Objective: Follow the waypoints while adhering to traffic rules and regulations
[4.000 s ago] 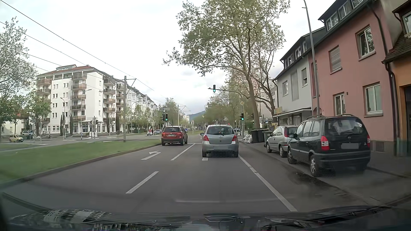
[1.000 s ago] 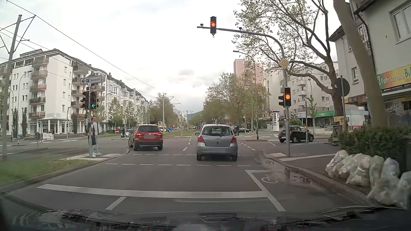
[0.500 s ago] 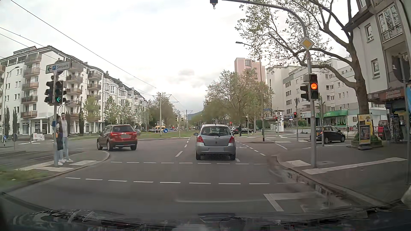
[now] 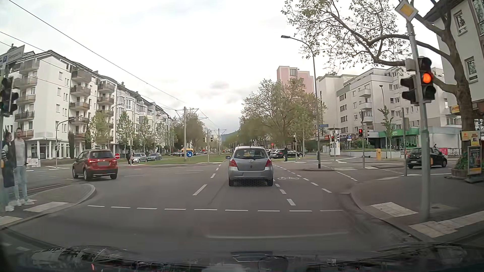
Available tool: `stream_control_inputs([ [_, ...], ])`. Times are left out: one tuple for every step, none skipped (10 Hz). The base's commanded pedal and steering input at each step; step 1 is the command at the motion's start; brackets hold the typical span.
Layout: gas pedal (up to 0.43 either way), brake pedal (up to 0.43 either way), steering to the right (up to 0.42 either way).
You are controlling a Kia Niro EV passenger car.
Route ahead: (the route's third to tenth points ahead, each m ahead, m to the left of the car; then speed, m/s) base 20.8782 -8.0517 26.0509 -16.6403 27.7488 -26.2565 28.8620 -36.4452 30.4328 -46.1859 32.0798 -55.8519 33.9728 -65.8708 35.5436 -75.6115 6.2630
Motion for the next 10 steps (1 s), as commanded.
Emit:
stream_control_inputs([
  [0.047, 0.000, -0.001],
  [0.047, 0.000, 0.001],
  [0.039, 0.000, 0.004],
  [0.039, 0.000, 0.007],
  [0.039, 0.000, 0.015],
  [0.039, 0.000, 0.028],
  [0.039, 0.000, 0.046],
  [0.039, 0.000, 0.072],
  [0.039, 0.000, 0.099],
  [0.028, 0.000, 0.127],
])
